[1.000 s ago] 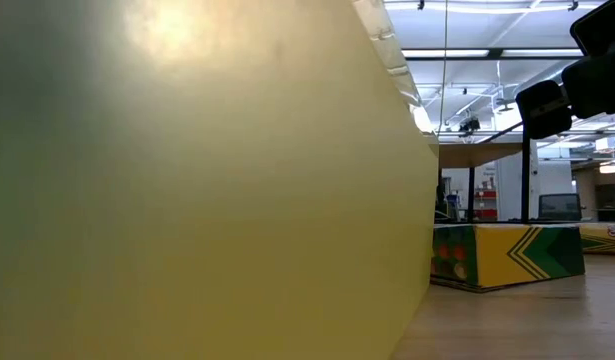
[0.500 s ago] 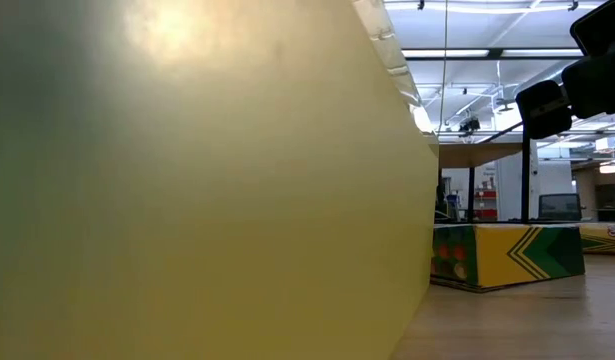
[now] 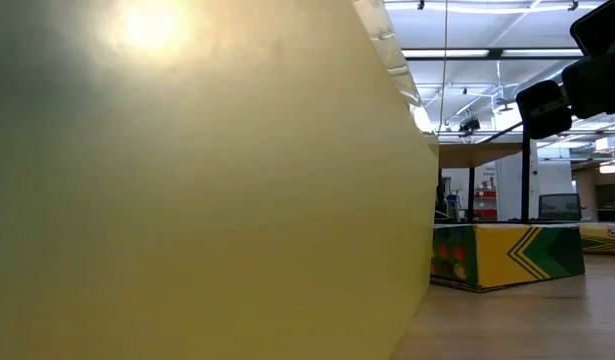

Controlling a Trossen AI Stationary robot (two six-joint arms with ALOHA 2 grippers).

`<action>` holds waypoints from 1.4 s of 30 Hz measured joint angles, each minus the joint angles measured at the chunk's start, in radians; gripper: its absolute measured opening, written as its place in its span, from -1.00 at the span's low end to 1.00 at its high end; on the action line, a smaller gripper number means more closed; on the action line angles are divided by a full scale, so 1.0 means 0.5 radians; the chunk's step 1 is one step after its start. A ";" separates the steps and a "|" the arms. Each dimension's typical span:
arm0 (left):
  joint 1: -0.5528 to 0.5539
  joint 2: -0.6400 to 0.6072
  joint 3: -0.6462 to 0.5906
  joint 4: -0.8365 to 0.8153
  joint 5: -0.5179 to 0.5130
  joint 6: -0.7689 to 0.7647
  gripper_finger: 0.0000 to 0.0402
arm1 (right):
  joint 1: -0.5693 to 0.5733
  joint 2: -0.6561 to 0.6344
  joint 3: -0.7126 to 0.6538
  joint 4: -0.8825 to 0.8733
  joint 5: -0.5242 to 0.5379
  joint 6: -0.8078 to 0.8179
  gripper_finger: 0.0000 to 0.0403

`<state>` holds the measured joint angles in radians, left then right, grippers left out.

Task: Pick & Place Office Desk Supplies
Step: Put the green rubberband into the blue bin

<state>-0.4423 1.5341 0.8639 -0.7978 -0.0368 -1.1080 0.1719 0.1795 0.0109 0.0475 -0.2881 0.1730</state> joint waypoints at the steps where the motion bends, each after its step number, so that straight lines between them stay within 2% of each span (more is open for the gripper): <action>1: 0.000 0.000 0.000 0.000 0.000 0.000 -0.98 | 0.001 0.000 0.000 0.000 0.000 0.000 -0.96; 10: 0.004 0.000 0.000 -0.052 -0.034 -0.037 -0.91 | 0.000 0.000 0.001 0.001 0.000 0.000 -0.96; 20: 0.014 -0.001 -0.009 -0.112 -0.032 -0.001 -0.48 | 0.001 0.000 0.000 0.000 0.000 0.000 -0.96; 24: 0.015 0.000 -0.011 -0.105 -0.032 0.018 -0.38 | 0.000 0.000 0.000 0.000 0.000 0.000 -0.96; 42: 0.078 -0.003 -0.299 0.237 0.022 0.024 -0.34 | 0.001 0.000 0.000 0.000 0.000 0.000 -0.96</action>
<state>-0.4034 1.5326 0.7143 -0.6792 -0.0256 -1.0961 0.1722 0.1795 0.0109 0.0477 -0.2882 0.1730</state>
